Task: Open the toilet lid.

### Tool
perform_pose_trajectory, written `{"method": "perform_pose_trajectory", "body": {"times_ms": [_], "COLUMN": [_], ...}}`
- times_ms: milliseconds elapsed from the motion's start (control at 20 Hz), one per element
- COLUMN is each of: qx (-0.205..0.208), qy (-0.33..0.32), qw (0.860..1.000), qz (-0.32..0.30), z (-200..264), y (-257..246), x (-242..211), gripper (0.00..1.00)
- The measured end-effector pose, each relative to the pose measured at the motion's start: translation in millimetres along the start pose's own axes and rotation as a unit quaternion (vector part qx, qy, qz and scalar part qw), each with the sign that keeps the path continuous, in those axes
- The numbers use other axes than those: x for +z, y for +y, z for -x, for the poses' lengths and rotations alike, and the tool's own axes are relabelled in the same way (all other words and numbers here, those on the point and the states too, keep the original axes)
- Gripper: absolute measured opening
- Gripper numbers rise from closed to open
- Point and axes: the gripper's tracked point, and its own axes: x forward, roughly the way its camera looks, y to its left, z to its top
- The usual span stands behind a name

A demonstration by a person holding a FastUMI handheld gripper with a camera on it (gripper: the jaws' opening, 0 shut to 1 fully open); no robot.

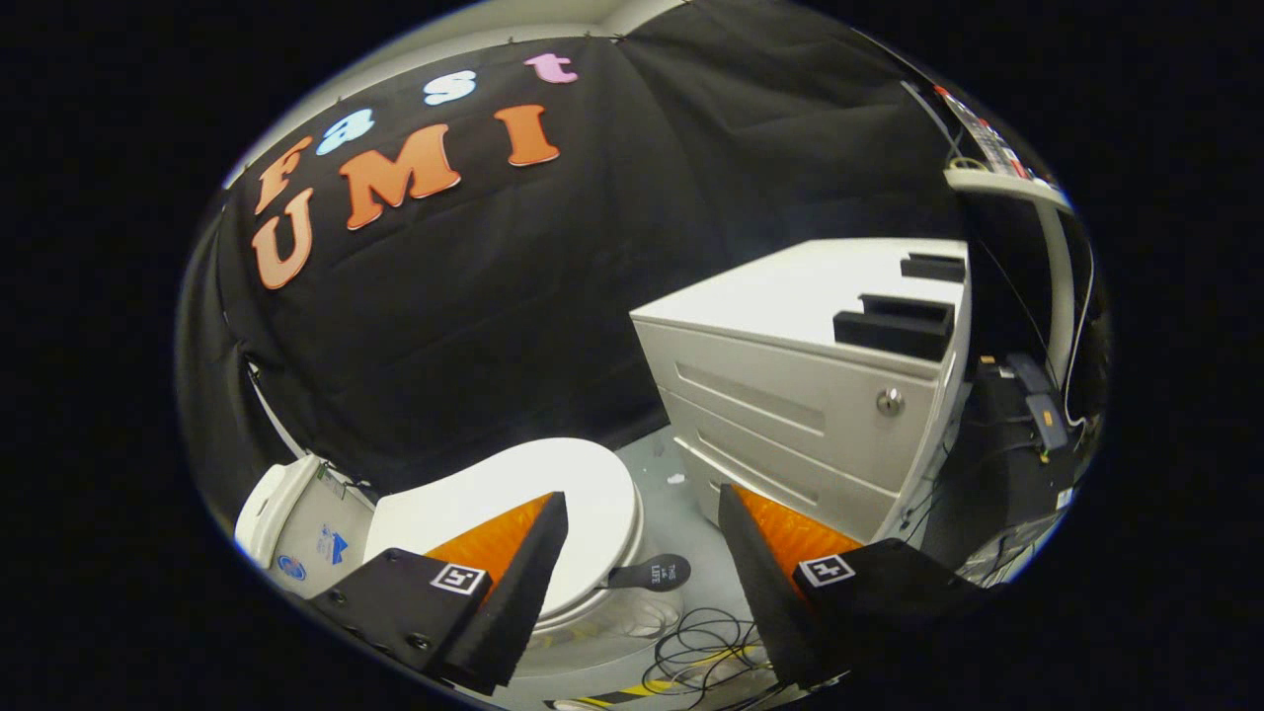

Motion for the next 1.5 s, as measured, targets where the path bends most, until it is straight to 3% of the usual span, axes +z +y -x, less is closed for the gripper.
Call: {"method": "perform_pose_trajectory", "body": {"times_ms": [500, 650, 850, 1200, 1250, 1300, 1350, 1400, 1450, 1500], "qx": [-0.037, -0.032, -0.006, 0.019, 0.027, 0.032, 0.037, 0.040, 0.047, 0.044], "qy": [0.081, 0.117, 0.157, 0.153, 0.153, 0.153, 0.152, 0.153, 0.149, 0.148], "qw": [0.986, 0.975, 0.946, 0.899, 0.893, 0.889, 0.886, 0.883, 0.880, 0.878], "qz": [-0.140, -0.186, -0.282, -0.411, -0.422, -0.430, -0.436, -0.443, -0.449, -0.452], "z": [-46.2, -46.5, -47.8, -59.0, -61.1, -63.5, -64.0, -64.8, -62.8, -60.8], "y": [-28.4, -31.3, -24.5, -25.4, -23.7, -21.1, -20.6, -19.8, -19.9, -20.1], "x": [-74.8, -98.1, -120.7, -134.0, -132.2, -130.0, -127.7, -125.8, -122.2, -121.5], "gripper": [0.99, 0.99, 0.97, 0.75, 0.66, 0.63, 0.49, 0.43, 0.31, 0.26]}}
